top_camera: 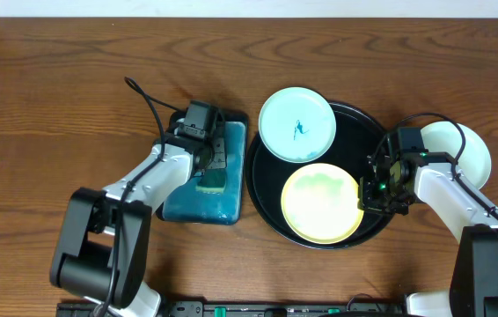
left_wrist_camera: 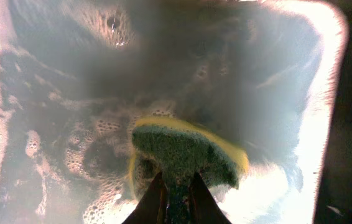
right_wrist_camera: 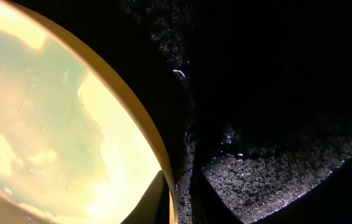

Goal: Clean dirty plates on tray and stack at the side
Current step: 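Dip and rub the sponge in the soapy water with the left gripper, then lift the yellow plate with the right gripper and carry it right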

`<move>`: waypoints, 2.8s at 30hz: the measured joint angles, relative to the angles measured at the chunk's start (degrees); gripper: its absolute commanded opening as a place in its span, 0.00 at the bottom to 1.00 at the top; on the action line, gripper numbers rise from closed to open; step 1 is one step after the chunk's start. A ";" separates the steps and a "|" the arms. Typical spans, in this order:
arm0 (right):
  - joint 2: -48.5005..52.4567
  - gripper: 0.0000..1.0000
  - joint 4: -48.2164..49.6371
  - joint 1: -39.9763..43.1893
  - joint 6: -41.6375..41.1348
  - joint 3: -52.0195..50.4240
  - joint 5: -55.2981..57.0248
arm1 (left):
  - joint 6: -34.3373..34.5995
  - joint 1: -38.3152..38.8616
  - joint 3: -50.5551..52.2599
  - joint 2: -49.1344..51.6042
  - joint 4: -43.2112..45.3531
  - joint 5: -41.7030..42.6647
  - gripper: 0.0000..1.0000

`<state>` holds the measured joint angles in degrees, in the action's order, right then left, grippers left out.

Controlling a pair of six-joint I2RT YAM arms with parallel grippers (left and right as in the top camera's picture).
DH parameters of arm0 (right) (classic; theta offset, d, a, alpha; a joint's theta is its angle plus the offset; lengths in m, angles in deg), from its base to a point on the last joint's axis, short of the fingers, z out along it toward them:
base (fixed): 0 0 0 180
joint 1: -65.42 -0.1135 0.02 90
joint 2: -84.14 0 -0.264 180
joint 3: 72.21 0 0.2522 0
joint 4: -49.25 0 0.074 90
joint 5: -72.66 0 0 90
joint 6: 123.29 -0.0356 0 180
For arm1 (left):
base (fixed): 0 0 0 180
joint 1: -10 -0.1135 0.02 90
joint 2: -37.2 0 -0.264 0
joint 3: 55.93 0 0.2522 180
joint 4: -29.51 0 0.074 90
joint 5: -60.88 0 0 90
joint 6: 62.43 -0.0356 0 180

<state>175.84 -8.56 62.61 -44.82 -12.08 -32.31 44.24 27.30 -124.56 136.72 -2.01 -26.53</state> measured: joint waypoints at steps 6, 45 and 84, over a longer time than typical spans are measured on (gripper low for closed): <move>0.00 0.19 0.02 0.00 0.00 0.00 0.02 | 0.04 0.00 -0.02 -6.14 -0.48 1.64 0.46; -2.82 0.01 11.06 0.00 1.05 -6.69 -11.19 | 1.11 0.00 -0.22 -6.62 -12.24 6.08 0.47; -17.73 0.01 -4.28 -15.43 6.88 11.67 47.04 | 1.11 0.00 -0.24 -6.62 -12.26 6.08 0.47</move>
<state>158.11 -12.85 47.18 -37.93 -0.41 14.73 45.35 27.30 -124.80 130.10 -14.27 -20.46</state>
